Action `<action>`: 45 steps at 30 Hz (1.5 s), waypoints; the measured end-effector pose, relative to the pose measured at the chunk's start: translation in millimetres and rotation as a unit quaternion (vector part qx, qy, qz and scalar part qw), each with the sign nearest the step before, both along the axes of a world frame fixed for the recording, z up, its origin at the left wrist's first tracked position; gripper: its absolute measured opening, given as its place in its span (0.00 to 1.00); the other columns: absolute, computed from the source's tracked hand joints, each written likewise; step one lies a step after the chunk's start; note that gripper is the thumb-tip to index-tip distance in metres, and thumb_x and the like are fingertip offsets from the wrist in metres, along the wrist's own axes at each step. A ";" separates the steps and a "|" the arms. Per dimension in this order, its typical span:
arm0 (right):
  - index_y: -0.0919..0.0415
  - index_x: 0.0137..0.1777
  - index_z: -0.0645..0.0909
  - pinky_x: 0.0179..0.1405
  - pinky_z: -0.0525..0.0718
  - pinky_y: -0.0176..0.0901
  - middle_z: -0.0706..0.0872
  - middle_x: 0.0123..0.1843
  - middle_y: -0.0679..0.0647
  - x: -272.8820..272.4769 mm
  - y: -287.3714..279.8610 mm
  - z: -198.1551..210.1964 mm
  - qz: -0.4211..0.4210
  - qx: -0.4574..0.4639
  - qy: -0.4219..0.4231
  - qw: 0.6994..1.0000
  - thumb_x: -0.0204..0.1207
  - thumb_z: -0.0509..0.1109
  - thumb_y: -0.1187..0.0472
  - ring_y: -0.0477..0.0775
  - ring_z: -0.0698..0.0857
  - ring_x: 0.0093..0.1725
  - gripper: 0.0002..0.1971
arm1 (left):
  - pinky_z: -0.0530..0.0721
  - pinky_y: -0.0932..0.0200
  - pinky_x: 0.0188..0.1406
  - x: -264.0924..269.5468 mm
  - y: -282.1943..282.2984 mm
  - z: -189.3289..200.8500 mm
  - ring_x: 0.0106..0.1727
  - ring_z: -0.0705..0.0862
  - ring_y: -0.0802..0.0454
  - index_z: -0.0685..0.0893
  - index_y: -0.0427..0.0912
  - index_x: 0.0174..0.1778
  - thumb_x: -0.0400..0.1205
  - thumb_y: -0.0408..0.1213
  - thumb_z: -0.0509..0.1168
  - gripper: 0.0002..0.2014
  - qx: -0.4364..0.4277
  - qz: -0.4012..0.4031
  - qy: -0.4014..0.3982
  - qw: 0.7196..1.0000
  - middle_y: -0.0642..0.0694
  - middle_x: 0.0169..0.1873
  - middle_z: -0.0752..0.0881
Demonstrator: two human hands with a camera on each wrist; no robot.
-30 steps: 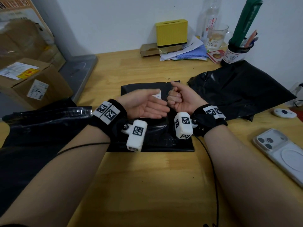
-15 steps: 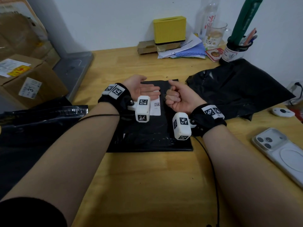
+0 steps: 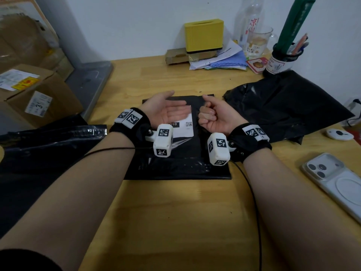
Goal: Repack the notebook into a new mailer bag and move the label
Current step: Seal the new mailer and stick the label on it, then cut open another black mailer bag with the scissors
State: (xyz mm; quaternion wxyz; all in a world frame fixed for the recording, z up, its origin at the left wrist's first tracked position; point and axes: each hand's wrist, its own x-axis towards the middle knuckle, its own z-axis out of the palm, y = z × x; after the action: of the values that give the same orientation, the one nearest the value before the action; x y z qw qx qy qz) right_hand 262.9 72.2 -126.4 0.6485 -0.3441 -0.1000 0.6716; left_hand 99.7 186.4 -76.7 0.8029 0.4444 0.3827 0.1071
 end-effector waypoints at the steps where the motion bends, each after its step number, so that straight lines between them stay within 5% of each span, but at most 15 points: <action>1: 0.55 0.26 0.72 0.20 0.68 0.38 0.63 0.17 0.47 -0.3 0.0 -0.2 -0.001 -0.001 -0.002 1.000 0.88 0.62 0.52 0.45 0.60 0.15 0.25 | 0.89 0.50 0.58 -2.9 -2.6 -0.4 0.59 0.90 0.39 0.80 0.27 0.65 0.90 0.49 0.56 0.25 0.002 -0.017 0.010 1.000 0.30 0.60 0.88; 9: 0.55 0.26 0.70 0.25 0.70 0.36 0.62 0.20 0.48 -4.4 -3.6 4.2 -0.025 -0.028 -0.007 0.999 0.88 0.63 0.52 0.46 0.62 0.19 0.25 | 0.89 0.53 0.57 -25.7 -22.7 3.0 0.59 0.90 0.43 0.82 0.28 0.63 0.91 0.48 0.54 0.24 0.015 -0.097 0.079 0.992 0.33 0.59 0.89; 17: 0.55 0.32 0.70 0.27 0.72 0.39 0.61 0.24 0.48 -28.5 -15.7 34.9 -0.075 -0.023 -0.150 0.986 0.87 0.65 0.53 0.47 0.62 0.23 0.20 | 0.90 0.53 0.54 -52.1 -50.1 8.5 0.57 0.91 0.46 0.82 0.30 0.64 0.91 0.44 0.55 0.20 0.041 -0.105 0.098 0.989 0.36 0.57 0.90; 21: 0.56 0.36 0.72 0.29 0.73 0.40 0.64 0.25 0.49 -56.5 -35.6 56.2 -0.050 -0.007 -0.188 0.981 0.88 0.64 0.54 0.48 0.65 0.25 0.17 | 0.92 0.51 0.45 -59.8 -70.8 4.3 0.52 0.92 0.40 0.77 0.31 0.70 0.90 0.47 0.58 0.22 0.082 -0.032 0.045 0.995 0.35 0.56 0.91; 25: 0.58 0.41 0.76 0.31 0.77 0.40 0.68 0.27 0.49 -82.3 -54.2 65.5 -0.019 -0.007 -0.217 0.976 0.88 0.63 0.54 0.47 0.69 0.25 0.14 | 0.89 0.41 0.57 -69.2 -89.4 3.0 0.59 0.89 0.35 0.76 0.40 0.74 0.86 0.55 0.62 0.26 0.066 -0.033 -0.060 0.995 0.39 0.65 0.87; 27: 0.59 0.44 0.79 0.32 0.80 0.41 0.70 0.28 0.50 -93.5 -62.3 65.9 -0.010 -0.008 -0.217 0.976 0.87 0.64 0.55 0.48 0.72 0.27 0.12 | 0.87 0.39 0.61 -73.7 -99.5 4.3 0.59 0.89 0.35 0.80 0.40 0.71 0.85 0.56 0.63 0.26 0.065 -0.056 -0.086 0.993 0.39 0.61 0.88; 30: 0.60 0.45 0.83 0.36 0.85 0.43 0.76 0.33 0.53 -106.6 -74.5 67.2 -0.004 -0.008 -0.217 0.976 0.87 0.66 0.56 0.50 0.78 0.30 0.11 | 0.88 0.42 0.58 -79.1 -116.5 9.7 0.51 0.90 0.40 0.84 0.37 0.62 0.85 0.47 0.68 0.18 0.101 -0.035 -0.085 0.991 0.39 0.51 0.85; 36: 0.65 0.57 0.82 0.49 0.92 0.53 0.86 0.51 0.62 -122.5 -93.6 87.2 -0.007 -0.008 -0.265 0.964 0.86 0.68 0.59 0.59 0.88 0.49 0.09 | 0.91 0.53 0.49 -89.7 -129.1 19.7 0.47 0.91 0.47 0.84 0.27 0.64 0.83 0.30 0.70 0.15 0.183 -0.020 -0.067 0.981 0.34 0.55 0.88; 41: 0.64 0.61 0.82 0.63 0.86 0.70 0.84 0.64 0.66 -120.5 -103.2 99.5 0.023 -0.011 -0.300 0.954 0.86 0.69 0.57 0.73 0.84 0.69 0.11 | 0.90 0.59 0.43 -90.3 -130.8 20.6 0.47 0.92 0.47 0.87 0.25 0.56 0.78 0.26 0.75 0.12 0.250 -0.003 -0.028 0.968 0.33 0.53 0.90; 45: 0.64 0.64 0.81 0.63 0.87 0.69 0.85 0.64 0.64 -117.3 -111.1 105.9 0.033 -0.022 -0.318 0.947 0.86 0.68 0.56 0.75 0.86 0.66 0.13 | 0.90 0.60 0.40 -87.7 -129.7 19.7 0.43 0.93 0.48 0.87 0.23 0.56 0.76 0.26 0.77 0.15 0.250 0.007 -0.020 0.968 0.34 0.49 0.91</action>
State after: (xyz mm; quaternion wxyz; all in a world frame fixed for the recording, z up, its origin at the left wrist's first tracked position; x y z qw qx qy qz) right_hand 145.6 -38.9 -20.5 0.5527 -0.5505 -0.2979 0.5502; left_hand 12.1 56.7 -57.0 0.6727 0.6264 0.3310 0.2136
